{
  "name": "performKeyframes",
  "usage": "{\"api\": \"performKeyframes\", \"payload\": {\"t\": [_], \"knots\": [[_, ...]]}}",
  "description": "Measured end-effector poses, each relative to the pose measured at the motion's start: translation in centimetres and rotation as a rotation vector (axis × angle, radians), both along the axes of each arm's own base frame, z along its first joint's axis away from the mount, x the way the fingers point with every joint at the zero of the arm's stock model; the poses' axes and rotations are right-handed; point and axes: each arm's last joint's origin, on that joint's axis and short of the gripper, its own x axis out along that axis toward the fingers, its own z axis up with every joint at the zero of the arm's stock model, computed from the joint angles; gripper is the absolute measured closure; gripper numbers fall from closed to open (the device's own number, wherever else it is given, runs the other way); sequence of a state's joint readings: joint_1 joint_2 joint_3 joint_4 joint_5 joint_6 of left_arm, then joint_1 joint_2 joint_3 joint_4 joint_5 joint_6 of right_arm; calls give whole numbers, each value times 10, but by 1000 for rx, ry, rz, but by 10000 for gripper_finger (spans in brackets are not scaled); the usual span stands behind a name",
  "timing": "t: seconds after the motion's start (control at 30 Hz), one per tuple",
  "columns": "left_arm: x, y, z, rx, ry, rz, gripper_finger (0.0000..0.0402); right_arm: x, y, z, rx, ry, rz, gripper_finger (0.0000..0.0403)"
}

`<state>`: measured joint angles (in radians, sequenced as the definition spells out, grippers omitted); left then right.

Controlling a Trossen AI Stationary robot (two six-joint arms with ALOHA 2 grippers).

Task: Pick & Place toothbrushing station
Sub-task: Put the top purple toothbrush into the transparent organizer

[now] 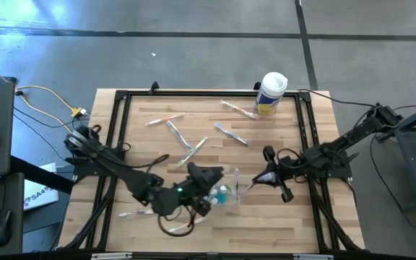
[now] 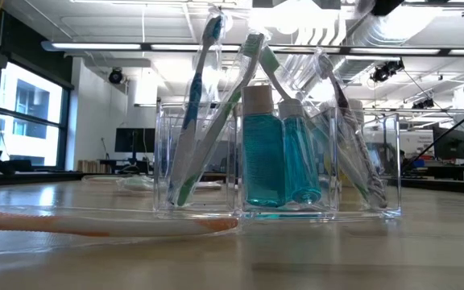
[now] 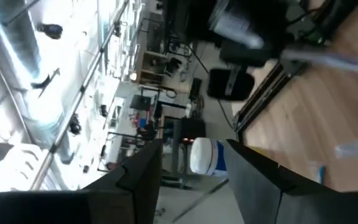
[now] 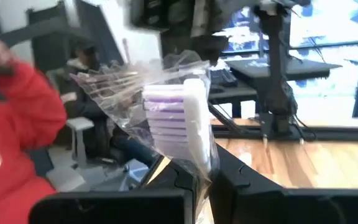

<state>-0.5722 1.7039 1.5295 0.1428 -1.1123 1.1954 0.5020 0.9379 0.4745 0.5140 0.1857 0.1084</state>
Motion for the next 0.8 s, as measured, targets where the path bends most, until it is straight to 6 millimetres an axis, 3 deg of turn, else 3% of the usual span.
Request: {"api": "performKeyframes", "payload": {"t": [0.1, 0.27, 0.37, 0.53, 0.8], "knots": [[-22, 4, 13, -80, -25, 43, 231, -5, 9, -3, -97, -1, 30, 393], [-69, 30, 37, -284, -178, 246, 231, -11, 18, -5, -181, -7, -41, 394], [-94, 46, 39, -432, -222, 234, 231, -14, 20, -5, -221, -13, -82, 394], [-133, 69, 42, -876, -117, 81, 231, -14, 21, -6, -253, -9, -104, 394], [-164, 90, 39, -1029, -77, 176, 231, -7, 20, -14, -348, 20, -119, 394]]}}
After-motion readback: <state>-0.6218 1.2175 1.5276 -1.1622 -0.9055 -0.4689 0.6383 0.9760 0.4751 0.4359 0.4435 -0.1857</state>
